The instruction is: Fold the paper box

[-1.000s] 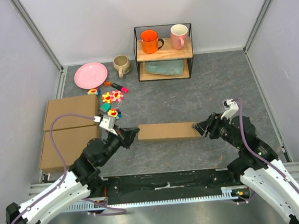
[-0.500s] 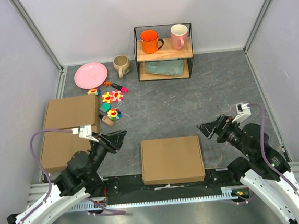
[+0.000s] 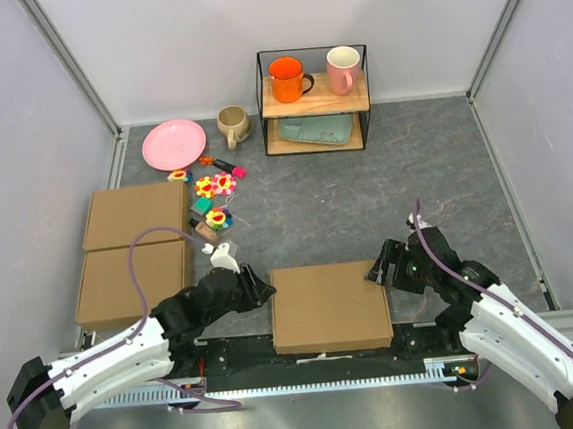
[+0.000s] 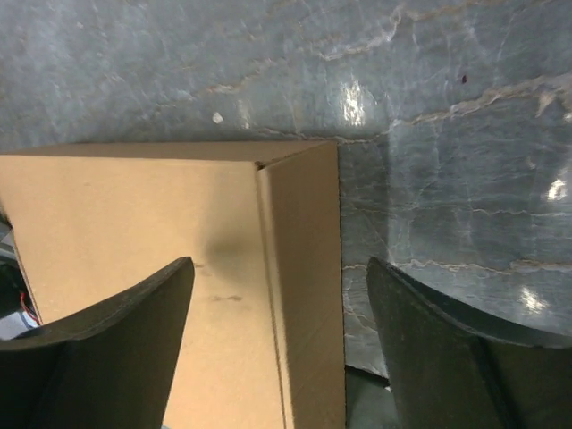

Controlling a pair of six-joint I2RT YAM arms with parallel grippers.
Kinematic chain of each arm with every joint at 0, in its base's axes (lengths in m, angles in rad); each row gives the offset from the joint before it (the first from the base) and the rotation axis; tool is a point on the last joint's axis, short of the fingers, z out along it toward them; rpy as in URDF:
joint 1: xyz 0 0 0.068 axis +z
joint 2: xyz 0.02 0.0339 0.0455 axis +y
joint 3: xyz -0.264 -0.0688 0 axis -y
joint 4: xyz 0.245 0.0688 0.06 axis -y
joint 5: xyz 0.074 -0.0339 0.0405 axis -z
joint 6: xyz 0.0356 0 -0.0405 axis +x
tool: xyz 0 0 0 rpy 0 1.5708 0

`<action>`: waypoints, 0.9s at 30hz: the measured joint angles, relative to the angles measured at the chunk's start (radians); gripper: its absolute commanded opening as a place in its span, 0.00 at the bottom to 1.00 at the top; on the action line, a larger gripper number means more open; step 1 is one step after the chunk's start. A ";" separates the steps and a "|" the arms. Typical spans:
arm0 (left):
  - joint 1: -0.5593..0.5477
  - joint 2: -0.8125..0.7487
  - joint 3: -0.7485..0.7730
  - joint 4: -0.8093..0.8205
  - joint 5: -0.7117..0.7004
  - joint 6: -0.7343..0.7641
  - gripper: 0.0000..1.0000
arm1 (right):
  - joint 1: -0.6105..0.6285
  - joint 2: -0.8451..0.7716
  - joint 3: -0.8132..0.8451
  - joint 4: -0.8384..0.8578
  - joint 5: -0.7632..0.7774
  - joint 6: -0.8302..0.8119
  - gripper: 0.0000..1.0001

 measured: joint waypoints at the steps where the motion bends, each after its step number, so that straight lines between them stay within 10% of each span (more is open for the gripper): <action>1: 0.000 0.008 -0.012 0.019 0.015 -0.004 0.39 | 0.000 0.021 -0.014 0.019 -0.013 -0.006 0.74; 11: 0.020 0.156 -0.035 0.254 0.045 -0.005 0.26 | -0.010 0.055 -0.124 0.280 -0.026 0.020 0.34; 27: 0.380 0.650 0.346 0.336 0.055 0.167 0.32 | -0.117 0.722 0.102 0.801 0.048 -0.006 0.53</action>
